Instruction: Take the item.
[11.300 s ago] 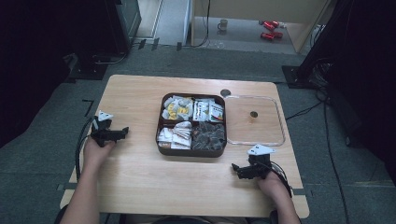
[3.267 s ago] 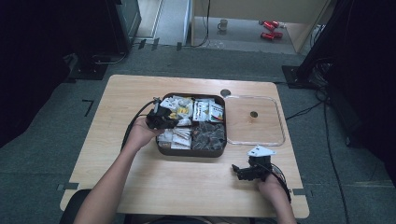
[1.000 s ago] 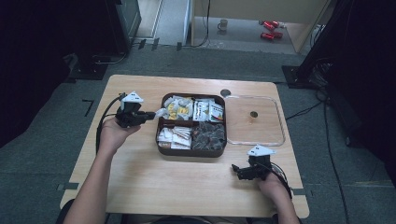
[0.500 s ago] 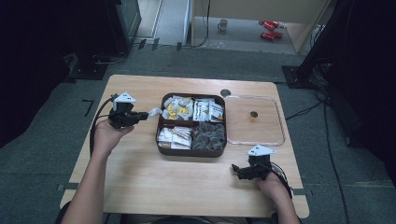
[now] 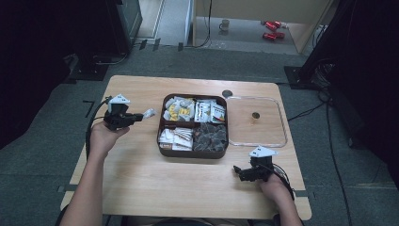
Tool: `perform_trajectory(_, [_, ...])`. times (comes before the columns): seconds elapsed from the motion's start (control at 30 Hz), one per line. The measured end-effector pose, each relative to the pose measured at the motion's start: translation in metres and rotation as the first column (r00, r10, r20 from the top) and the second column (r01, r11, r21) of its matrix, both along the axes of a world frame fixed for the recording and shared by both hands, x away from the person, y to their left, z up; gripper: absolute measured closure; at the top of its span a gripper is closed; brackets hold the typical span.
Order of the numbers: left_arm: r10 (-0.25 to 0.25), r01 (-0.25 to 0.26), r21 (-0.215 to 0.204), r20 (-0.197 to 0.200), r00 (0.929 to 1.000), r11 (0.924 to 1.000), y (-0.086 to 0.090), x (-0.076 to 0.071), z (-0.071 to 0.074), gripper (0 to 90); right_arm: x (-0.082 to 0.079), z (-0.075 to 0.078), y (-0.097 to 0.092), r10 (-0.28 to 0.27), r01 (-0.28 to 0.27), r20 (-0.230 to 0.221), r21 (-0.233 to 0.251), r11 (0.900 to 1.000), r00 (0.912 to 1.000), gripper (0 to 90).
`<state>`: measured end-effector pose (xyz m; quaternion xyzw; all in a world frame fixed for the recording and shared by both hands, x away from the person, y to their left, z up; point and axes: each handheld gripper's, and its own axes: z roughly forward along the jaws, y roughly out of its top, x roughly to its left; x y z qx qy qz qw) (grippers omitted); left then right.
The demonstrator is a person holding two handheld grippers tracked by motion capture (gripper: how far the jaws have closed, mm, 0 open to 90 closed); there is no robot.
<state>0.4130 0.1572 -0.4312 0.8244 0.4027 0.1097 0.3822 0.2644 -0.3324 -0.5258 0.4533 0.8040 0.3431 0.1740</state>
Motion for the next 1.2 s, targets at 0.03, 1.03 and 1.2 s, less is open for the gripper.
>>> perform_trajectory(0.03, [0.005,-0.005,0.002,-0.003,1.0,1.0,0.001,0.001,-0.002,89.8,0.0,0.0,0.0,0.0,0.0,0.0,0.0,1.0,1.0,0.0])
perform_trajectory(1.03, [0.043,-0.036,0.08,-0.096,0.9944,0.9962,-0.004,0.022,-0.052,89.3,0.0,0.0,0.0,0.0,0.0,0.0,0.0,1.0,1.0,0.0])
perform_trajectory(1.2, [0.046,-0.038,0.077,-0.111,0.9928,0.9963,-0.004,0.024,-0.056,88.7,0.0,0.0,0.0,0.0,0.0,0.0,0.0,1.0,1.0,0.0])
